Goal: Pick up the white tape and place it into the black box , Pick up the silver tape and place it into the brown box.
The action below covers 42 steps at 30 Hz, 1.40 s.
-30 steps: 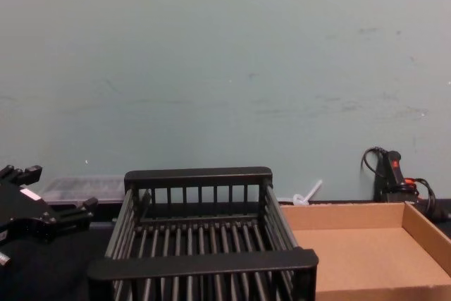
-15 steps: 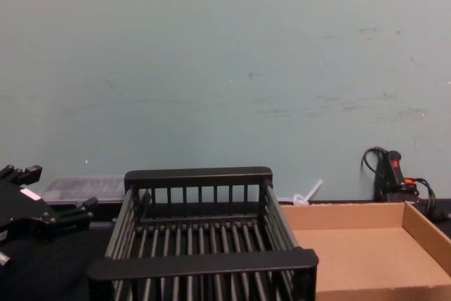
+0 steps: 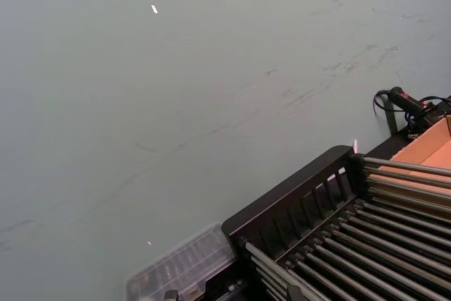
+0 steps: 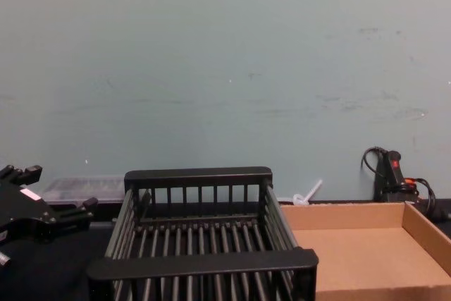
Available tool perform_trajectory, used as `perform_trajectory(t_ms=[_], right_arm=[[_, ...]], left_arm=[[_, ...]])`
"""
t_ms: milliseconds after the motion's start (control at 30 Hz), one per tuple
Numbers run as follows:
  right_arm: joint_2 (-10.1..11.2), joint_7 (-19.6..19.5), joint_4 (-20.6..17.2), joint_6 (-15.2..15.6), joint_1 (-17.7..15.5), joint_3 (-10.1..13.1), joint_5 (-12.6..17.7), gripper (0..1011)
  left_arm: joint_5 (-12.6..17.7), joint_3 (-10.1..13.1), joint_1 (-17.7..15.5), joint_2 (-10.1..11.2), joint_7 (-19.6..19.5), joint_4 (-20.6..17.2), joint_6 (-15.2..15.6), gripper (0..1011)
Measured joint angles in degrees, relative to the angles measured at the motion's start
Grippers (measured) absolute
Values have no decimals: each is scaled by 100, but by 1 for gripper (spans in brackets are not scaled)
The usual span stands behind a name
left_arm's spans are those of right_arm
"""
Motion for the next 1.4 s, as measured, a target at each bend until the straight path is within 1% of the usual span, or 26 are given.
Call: perform_trajectory(t_ms=[133,633,667,733,933,967,1000,1100,1167,1200,1267,1300,1367,1400], right_arm=[[-35,-25,33,9,24,-9,-52,1000],[-26,-25,24,10,17,-8,-44,997],[-25,-25,24,10,16,-8,-41,963],[-24,-25,23,10,16,-7,-39,941],[-21,-25,18,8,12,-3,-33,761],[-21,-25,18,8,12,-3,-32,761],[-20,-25,17,8,11,-2,-31,705],[-20,-25,16,7,11,-3,-29,625],[-20,-24,16,6,11,-3,-28,541],[-20,-24,16,6,11,-3,-28,521],[-20,-25,16,5,11,-3,-26,446],[-20,-25,16,5,11,-3,-26,446],[-20,-24,16,3,11,-3,-25,340],[-20,-25,16,3,11,-2,-25,320]], left_arm=[[0,0,0,0,0,0,0,1001],[0,0,0,0,0,0,0,1001],[0,0,0,0,0,0,0,1001],[0,0,0,0,0,0,0,1001],[0,0,0,0,0,0,0,1001],[0,0,0,0,0,0,0,1001],[0,0,0,0,0,0,0,1001],[0,0,0,0,0,0,0,1001],[0,0,0,0,0,0,0,1001],[0,0,0,0,0,0,0,1001],[0,0,0,0,0,0,0,1001],[0,0,0,0,0,0,0,1001],[0,0,0,0,0,0,0,1001],[0,0,0,0,0,0,0,1001]])
